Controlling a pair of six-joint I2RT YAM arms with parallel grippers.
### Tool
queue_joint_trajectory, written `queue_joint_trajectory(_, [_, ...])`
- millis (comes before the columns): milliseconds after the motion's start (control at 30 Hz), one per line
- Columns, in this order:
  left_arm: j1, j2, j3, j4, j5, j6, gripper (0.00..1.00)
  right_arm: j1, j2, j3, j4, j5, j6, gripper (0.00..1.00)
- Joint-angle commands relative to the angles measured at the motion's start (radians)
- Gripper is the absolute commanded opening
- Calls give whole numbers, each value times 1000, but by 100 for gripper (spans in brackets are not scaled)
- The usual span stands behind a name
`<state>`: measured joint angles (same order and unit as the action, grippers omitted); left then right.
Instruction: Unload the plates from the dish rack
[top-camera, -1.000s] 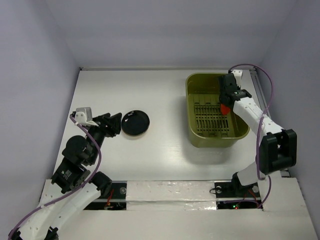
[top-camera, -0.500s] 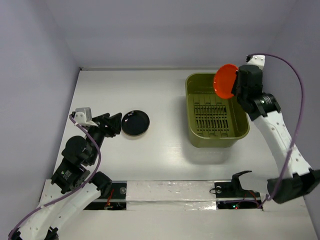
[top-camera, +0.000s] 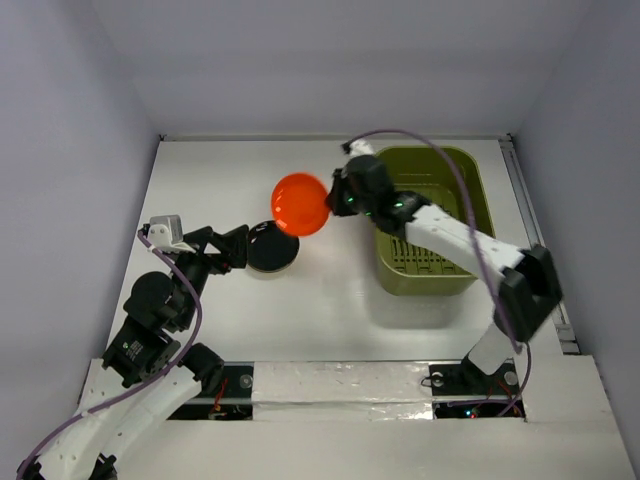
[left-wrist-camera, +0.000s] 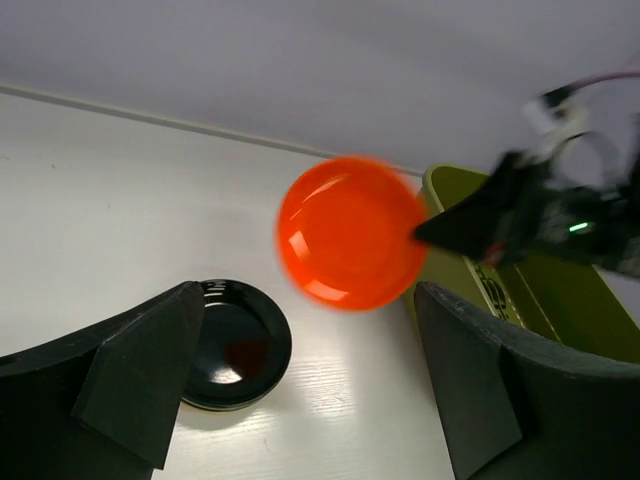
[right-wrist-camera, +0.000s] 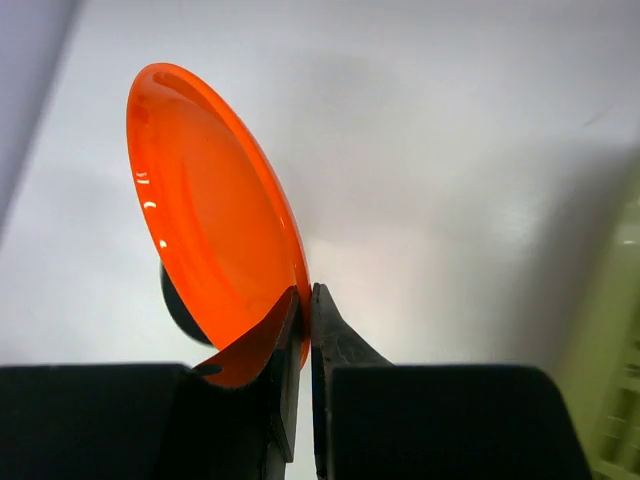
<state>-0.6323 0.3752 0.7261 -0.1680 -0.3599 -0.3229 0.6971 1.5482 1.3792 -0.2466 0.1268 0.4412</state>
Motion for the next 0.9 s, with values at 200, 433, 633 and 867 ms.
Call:
queue_joint_trajectory(200, [6,-7,-13,41,-19,5,89,136,368,175,165,-151,169,0])
queue_joint_trajectory(433, [6,-2,-13,44,-11,5,90,136,446,141,222,-162,235,1])
queue_joint_trajectory(633, [6,-1,-16,45,-7,5,91,136,472,159,198,-133,249,2])
queue_joint_trajectory(867, [6,4,-16,47,-2,4,92,136,443,143,136,-53,240,26])
